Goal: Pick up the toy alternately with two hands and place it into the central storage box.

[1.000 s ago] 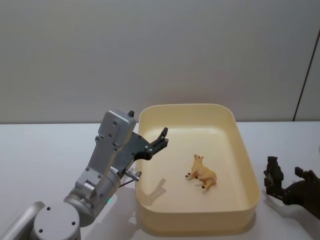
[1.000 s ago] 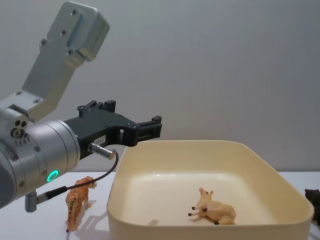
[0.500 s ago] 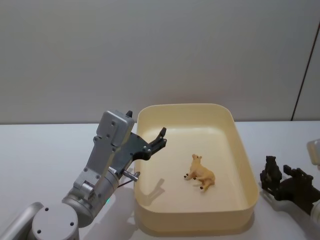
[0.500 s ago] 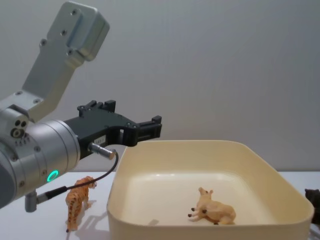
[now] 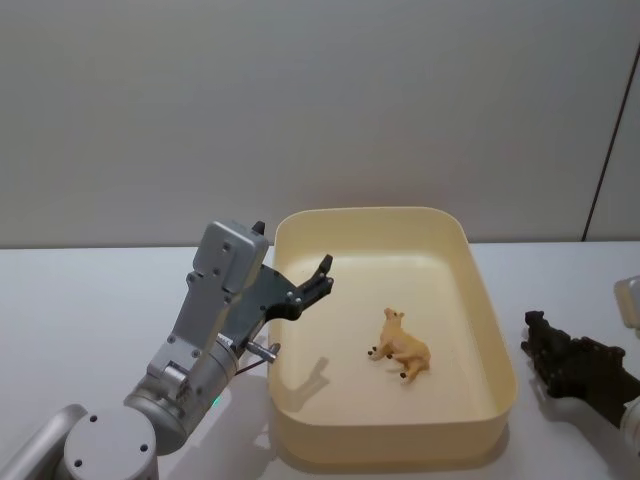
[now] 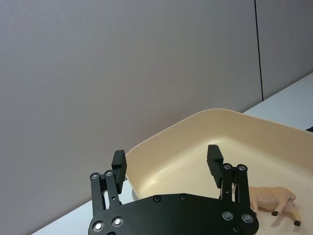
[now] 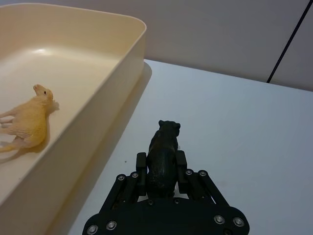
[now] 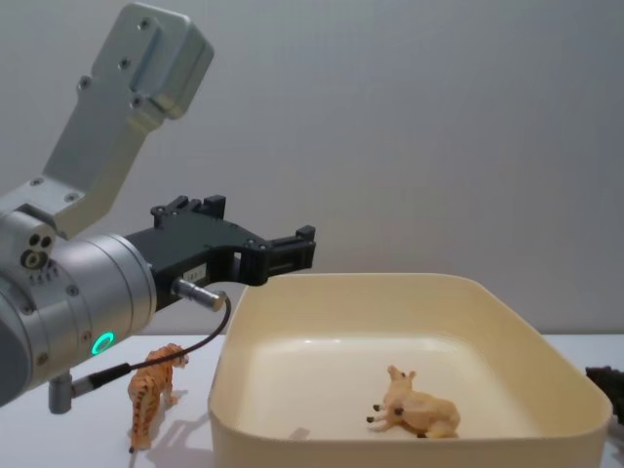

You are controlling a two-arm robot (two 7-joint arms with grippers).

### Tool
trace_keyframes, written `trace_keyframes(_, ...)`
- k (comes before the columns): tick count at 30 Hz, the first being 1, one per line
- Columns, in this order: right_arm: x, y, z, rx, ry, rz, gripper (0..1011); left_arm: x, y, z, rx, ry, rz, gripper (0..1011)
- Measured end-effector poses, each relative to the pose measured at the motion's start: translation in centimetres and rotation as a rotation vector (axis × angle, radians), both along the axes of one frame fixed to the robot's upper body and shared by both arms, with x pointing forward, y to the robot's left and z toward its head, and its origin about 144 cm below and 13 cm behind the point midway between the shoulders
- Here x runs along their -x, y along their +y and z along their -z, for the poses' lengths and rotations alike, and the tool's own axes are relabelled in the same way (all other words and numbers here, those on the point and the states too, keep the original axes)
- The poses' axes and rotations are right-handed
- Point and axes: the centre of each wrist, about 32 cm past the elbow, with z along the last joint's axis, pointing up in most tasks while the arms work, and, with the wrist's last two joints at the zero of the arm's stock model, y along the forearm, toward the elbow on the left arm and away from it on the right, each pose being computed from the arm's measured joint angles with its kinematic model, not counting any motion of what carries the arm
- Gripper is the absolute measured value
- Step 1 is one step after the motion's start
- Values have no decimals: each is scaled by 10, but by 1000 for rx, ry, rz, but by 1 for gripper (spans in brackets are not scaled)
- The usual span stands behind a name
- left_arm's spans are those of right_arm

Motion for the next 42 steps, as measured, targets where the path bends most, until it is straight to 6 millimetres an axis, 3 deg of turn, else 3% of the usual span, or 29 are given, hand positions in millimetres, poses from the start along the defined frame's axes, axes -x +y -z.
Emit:
trace_keyframes(15, 2, 1, -18, -37, -133, -5, 315, 0, 0, 0, 0, 0, 0, 1001)
trace_keyframes(23, -4, 7, -43, -76, -237, -54, 315, 0, 0, 0, 0, 0, 0, 1001)
trace_keyframes(34, -16, 26, -71, -124, -304, -187, 315, 0, 0, 0, 0, 0, 0, 1001)
trace_keyframes(42, -30, 45, -77, -135, -266, -268, 315, 0, 0, 0, 0, 0, 0, 1001)
